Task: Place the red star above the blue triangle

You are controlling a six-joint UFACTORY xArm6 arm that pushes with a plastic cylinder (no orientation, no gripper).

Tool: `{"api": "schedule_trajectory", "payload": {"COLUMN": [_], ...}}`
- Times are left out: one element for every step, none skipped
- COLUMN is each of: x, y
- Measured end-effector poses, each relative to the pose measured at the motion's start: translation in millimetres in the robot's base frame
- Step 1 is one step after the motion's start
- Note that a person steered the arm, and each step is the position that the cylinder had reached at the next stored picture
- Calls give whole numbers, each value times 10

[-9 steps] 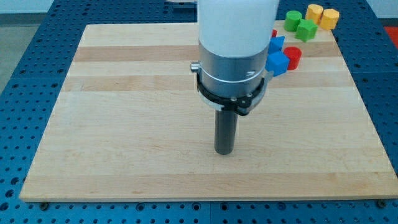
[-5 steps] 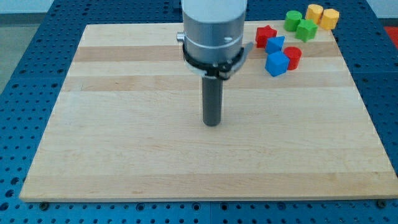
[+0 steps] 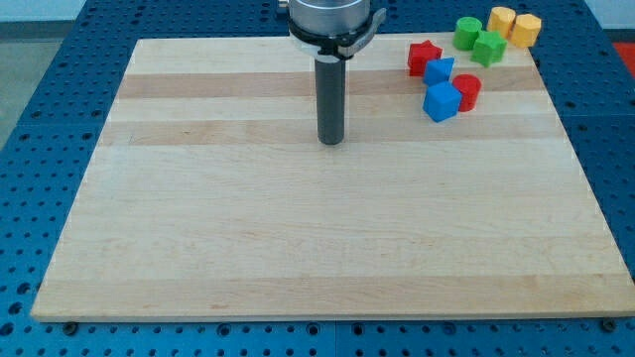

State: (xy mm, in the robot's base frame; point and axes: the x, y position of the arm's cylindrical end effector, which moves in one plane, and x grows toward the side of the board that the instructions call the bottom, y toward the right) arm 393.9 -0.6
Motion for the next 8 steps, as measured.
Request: {"api": "schedule_trajectory", "payload": {"x": [-195,-447,-497,-504,-612,-806,-925,-1102], "y": [0,0,0,68,412,665,903,1018]}}
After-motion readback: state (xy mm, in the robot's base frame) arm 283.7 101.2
